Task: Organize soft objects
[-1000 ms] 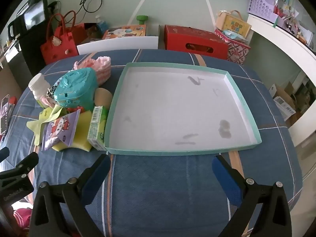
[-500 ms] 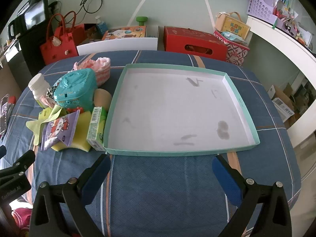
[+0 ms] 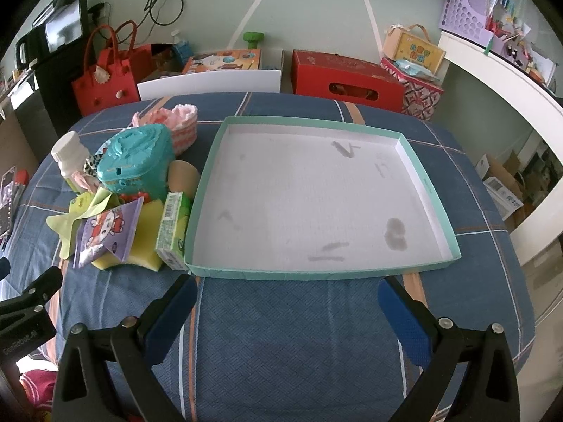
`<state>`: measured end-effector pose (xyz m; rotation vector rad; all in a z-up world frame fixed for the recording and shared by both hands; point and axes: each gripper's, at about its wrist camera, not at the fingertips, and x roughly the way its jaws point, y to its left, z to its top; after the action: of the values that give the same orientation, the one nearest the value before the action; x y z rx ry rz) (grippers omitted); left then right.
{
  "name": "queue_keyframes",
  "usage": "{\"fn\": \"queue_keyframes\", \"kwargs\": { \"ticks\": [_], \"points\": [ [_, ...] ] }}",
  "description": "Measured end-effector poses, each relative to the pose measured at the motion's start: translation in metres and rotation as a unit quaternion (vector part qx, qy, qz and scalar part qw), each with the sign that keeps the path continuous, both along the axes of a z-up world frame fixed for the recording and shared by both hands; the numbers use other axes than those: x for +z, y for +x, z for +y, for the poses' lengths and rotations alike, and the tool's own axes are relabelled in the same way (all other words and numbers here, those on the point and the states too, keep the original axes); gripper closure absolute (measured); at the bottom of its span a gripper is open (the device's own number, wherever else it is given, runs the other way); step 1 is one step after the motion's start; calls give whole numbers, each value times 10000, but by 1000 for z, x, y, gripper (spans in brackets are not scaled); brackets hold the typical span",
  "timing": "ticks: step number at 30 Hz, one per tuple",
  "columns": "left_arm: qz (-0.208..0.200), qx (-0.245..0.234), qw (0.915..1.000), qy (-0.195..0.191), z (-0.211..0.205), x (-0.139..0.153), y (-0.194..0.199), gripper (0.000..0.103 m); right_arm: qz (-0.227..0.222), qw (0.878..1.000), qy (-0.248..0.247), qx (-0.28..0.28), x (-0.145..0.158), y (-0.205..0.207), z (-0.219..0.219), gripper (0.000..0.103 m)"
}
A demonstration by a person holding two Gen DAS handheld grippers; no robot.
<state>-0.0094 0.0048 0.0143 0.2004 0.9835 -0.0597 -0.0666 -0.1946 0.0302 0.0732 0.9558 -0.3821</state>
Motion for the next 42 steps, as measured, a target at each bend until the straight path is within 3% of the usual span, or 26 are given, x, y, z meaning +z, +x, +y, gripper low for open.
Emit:
{"fn": "queue_keyframes", "kwargs": {
  "ticks": [42],
  "points": [
    [18, 10, 10000, 13, 1, -1, 1, 0, -14, 9999, -154, 32, 4, -2, 5, 0]
  ]
}}
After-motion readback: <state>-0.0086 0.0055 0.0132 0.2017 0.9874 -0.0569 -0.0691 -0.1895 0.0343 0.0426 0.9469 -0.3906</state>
